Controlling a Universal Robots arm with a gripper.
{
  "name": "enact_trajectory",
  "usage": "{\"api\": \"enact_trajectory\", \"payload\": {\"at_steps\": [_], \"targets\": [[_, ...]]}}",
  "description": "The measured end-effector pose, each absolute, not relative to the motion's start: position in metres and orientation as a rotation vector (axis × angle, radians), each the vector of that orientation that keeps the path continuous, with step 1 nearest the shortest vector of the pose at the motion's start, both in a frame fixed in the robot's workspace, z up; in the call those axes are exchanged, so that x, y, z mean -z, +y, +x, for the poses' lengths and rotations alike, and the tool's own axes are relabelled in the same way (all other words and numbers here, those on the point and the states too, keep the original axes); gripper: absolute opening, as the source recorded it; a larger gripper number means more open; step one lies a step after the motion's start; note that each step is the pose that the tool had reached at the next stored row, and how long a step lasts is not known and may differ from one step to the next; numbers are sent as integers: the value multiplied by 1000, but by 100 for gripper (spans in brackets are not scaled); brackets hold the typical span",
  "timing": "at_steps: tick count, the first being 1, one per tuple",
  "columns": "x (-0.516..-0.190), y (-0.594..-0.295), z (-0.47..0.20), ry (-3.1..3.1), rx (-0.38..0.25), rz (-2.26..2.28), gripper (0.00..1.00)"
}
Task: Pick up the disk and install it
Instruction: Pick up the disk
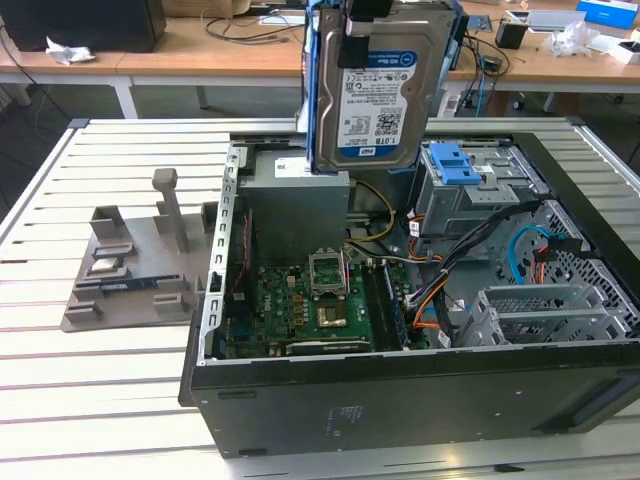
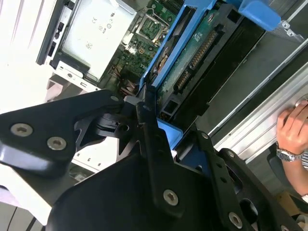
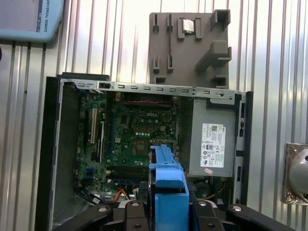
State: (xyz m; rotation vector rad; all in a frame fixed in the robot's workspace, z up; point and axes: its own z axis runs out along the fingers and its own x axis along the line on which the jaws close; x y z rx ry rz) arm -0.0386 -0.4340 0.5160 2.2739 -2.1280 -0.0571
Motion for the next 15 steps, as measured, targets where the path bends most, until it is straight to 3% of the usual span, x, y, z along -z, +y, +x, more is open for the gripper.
{"api": "enact_trajectory", "payload": {"at_steps": [15], "targets": [[-510, -451, -29, -2128, 57, 2274, 37]]}}
